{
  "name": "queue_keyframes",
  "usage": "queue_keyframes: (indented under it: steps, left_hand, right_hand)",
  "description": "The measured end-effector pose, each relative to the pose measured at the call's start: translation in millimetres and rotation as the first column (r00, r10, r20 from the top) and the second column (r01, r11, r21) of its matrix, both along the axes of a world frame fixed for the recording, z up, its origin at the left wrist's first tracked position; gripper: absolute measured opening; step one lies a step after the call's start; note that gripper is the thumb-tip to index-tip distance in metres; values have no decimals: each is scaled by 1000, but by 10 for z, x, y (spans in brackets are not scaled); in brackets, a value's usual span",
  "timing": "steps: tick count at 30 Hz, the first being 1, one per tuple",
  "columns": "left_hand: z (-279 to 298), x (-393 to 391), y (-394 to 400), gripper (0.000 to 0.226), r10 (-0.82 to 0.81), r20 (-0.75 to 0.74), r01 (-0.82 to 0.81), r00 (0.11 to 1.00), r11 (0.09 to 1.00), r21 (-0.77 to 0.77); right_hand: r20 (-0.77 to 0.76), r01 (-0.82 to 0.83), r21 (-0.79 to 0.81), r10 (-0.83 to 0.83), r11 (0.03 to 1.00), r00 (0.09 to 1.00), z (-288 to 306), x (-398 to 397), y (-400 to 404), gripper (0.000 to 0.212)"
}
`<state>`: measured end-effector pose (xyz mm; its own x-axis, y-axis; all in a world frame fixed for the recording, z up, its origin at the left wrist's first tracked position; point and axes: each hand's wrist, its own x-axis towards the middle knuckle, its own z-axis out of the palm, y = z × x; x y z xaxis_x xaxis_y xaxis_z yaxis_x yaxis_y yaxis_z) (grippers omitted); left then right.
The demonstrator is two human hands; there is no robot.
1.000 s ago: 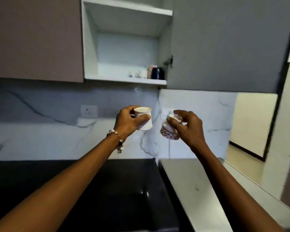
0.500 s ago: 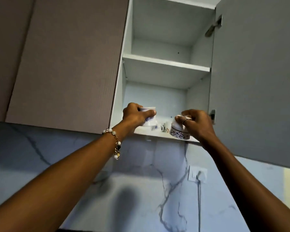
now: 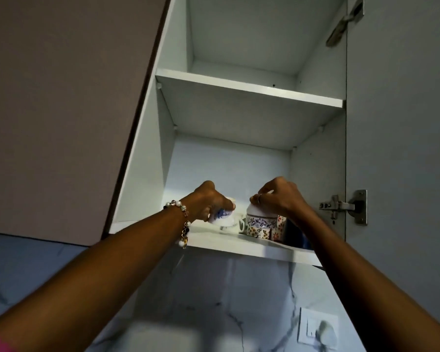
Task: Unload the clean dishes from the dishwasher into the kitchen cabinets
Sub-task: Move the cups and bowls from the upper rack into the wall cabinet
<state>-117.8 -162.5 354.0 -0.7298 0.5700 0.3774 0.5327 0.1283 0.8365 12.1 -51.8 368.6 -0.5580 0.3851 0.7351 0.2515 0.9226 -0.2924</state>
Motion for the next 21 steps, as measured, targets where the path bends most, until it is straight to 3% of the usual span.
queue_keyframes:
  steps: [6, 11, 21]
  left_hand:
    - [84, -236, 521, 49, -13, -23, 8, 1000, 979, -201]
    - [96, -368, 814, 57, -8, -14, 3, 1000, 939, -343]
    - [58, -538, 987, 55, -67, -60, 44, 996, 944, -326]
  right_hand:
    - [165, 14, 43, -21, 999, 986, -31, -260, 347, 32]
    - [262, 45, 47, -56, 998, 963, -45, -452, 536, 38]
    - [329, 97, 93, -122, 991, 936, 14, -512, 582, 28]
